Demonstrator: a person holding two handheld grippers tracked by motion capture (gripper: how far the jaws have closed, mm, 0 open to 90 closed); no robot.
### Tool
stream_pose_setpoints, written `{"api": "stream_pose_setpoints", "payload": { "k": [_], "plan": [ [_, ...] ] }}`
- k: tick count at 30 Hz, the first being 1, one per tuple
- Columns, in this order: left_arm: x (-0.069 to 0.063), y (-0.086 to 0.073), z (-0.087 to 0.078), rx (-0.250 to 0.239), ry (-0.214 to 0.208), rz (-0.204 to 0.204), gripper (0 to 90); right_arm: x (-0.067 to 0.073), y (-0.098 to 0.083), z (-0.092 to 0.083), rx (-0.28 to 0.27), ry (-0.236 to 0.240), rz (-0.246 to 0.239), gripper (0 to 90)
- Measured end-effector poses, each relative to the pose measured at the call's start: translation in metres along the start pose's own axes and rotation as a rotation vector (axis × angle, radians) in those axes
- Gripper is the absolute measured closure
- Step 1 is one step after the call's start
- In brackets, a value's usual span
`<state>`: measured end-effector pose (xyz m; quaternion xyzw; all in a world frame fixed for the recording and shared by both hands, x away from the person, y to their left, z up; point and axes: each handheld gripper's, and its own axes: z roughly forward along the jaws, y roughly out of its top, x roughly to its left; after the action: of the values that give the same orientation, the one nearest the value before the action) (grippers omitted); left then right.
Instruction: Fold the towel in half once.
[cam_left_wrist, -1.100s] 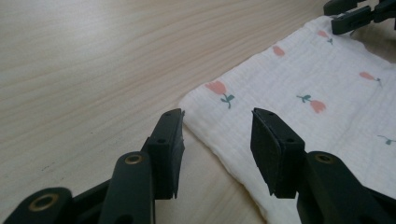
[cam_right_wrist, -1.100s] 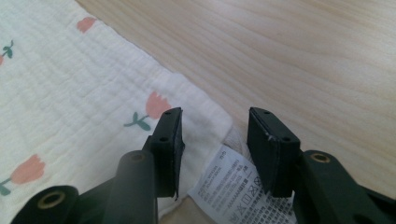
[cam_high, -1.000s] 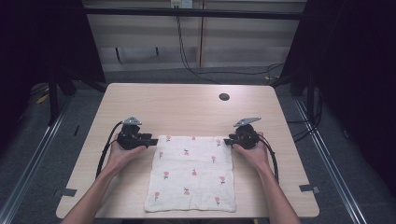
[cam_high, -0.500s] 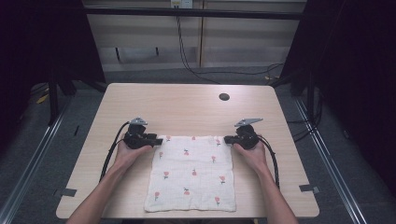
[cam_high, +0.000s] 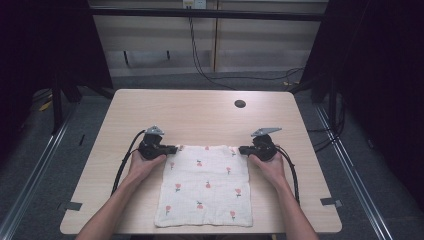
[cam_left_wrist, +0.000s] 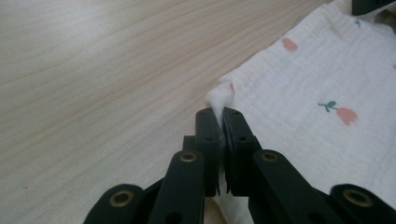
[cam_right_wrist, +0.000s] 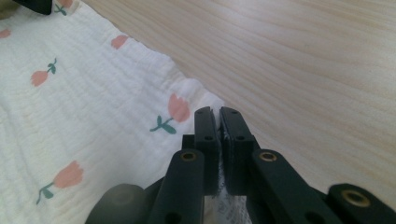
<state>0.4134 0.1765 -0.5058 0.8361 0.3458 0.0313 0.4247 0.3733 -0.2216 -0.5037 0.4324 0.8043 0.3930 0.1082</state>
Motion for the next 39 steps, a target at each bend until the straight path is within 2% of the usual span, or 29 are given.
{"api": "stream_pose_setpoints", "payload": {
  "k": [5, 8, 10, 12, 17, 19, 20, 21, 22, 23, 24, 26, 29, 30, 32, 33, 39],
  "plan": [
    [-0.001, 0.002, -0.007, -0.026, -0.016, -0.014, 87.0, 0.0, -0.001, -0.005, -0.023, 0.016, 0.014, 86.8],
    [-0.006, 0.004, -0.016, -0.053, -0.032, -0.009, 87.0, 0.001, 0.002, -0.014, -0.041, 0.024, 0.015, 86.8],
    [-0.009, 0.004, -0.02, -0.062, -0.039, 0.002, 87.0, 0.001, 0.002, -0.021, -0.061, 0.043, 0.032, 86.8],
    [-0.012, 0.004, -0.024, -0.077, -0.04, 0.017, 86.9, 0.001, 0.003, -0.024, -0.065, 0.039, 0.03, 86.8],
    [-0.011, 0.008, -0.032, -0.122, -0.042, 0.013, 86.9, 0.006, 0.007, -0.029, -0.094, 0.033, 0.019, 86.9],
    [-0.01, 0.011, -0.036, -0.141, -0.039, 0.01, 86.9, 0.008, 0.013, -0.035, -0.138, 0.037, 0.018, 87.0],
    [-0.009, 0.014, -0.04, -0.163, -0.044, 0.007, 87.0, 0.008, 0.014, -0.037, -0.149, 0.036, 0.013, 87.0],
    [-0.009, 0.014, -0.04, -0.163, -0.044, 0.007, 87.0, 0.008, 0.014, -0.037, -0.149, 0.036, 0.013, 87.0],
    [-0.009, 0.017, -0.047, -0.204, -0.047, -0.008, 87.0, 0.011, 0.018, -0.044, -0.175, 0.036, -0.007, 87.2],
    [-0.009, 0.017, -0.047, -0.204, -0.047, -0.008, 87.0, 0.011, 0.018, -0.044, -0.175, 0.036, -0.007, 87.2],
    [-0.014, 0.021, -0.055, -0.225, -0.038, 0.01, 87.0, 0.015, 0.024, -0.053, -0.224, 0.044, -0.012, 87.3],
    [-0.016, 0.02, -0.057, -0.226, -0.04, 0.018, 87.0, 0.019, 0.029, -0.059, -0.241, 0.059, -0.027, 87.3],
    [-0.016, 0.018, -0.055, -0.218, -0.038, 0.015, 87.0, 0.021, 0.029, -0.059, -0.231, 0.061, -0.028, 87.3],
    [-0.017, 0.016, -0.056, -0.202, -0.039, 0.023, 87.0, 0.021, 0.027, -0.057, -0.211, 0.065, -0.022, 87.3],
    [-0.02, 0.015, -0.057, -0.198, -0.051, 0.022, 87.0, 0.022, 0.023, -0.06, -0.224, 0.085, 0.014, 87.3],
    [-0.021, 0.014, -0.058, -0.191, -0.057, 0.027, 87.0, 0.025, 0.022, -0.065, -0.23, 0.093, 0.018, 87.3],
    [-0.031, 0.009, -0.066, -0.176, -0.058, 0.061, 87.0, 0.035, 0.019, -0.08, -0.206, 0.091, -0.014, 87.3]
  ]
}}
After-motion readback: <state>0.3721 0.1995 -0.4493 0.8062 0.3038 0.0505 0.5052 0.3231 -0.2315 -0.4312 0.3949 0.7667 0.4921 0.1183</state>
